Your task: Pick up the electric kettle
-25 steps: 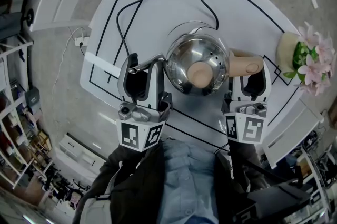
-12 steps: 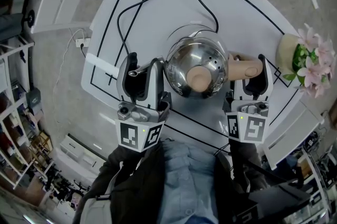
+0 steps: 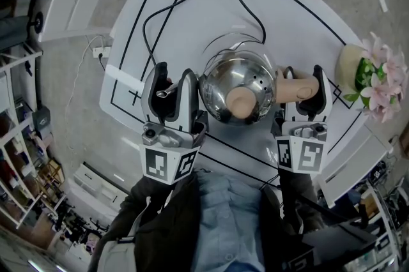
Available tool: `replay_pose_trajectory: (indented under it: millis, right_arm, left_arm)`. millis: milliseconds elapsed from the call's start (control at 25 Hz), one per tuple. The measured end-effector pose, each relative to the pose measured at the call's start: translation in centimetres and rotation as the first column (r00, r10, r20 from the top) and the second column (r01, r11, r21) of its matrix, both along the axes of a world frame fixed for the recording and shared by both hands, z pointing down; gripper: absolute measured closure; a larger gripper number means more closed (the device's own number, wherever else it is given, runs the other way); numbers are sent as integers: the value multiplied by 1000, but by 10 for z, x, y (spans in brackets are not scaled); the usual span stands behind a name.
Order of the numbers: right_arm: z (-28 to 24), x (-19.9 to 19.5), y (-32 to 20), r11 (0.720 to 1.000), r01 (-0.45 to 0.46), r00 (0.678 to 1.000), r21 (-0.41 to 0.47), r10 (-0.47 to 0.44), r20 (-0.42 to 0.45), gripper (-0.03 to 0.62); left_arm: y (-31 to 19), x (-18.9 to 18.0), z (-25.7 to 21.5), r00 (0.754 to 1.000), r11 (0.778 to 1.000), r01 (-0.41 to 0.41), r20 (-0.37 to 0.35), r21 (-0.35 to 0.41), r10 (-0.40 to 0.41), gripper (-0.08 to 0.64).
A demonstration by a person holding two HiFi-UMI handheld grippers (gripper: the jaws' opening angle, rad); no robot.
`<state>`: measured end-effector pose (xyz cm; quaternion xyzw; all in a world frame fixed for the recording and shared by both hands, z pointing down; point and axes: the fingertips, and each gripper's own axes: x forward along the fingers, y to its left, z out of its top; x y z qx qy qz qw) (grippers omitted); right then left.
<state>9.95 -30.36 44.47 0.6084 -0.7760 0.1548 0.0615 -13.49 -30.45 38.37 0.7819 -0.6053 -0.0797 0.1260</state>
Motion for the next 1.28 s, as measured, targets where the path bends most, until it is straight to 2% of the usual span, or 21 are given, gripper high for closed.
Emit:
replay_pose_trajectory:
  millis: [240, 400, 720, 840, 920, 1280]
  right_arm:
    - [-1, -1, -2, 1000, 17, 1000, 24, -17, 1, 339]
    - [-7, -4, -6, 998, 21, 1000, 54, -20, -15, 353]
    - [-7, -3, -8, 997, 9, 1000, 78, -9, 1, 359]
    - [-9, -8, -8, 996, 28, 1000, 89, -27, -5, 395]
    - [-9, -12, -8, 995, 44, 999, 95, -43, -8, 454]
    - [-10, -12, -7, 993, 55, 998, 102, -59, 32, 472]
  left_arm:
    - [-1, 3, 0, 1000, 1000, -4, 7, 3, 4, 390]
    - [-1, 7, -2, 1000, 1000, -14, 16, 9, 13, 439]
    - [1, 6, -1, 1000, 1000, -13, 18, 20, 13, 448]
    - [-2, 9, -2, 999, 999, -28, 22, 24, 28, 462]
    - [0, 10, -2, 999, 999, -27, 20, 27, 27, 494]
    - [-4, 16, -3, 998, 999, -49, 48, 17, 48, 506]
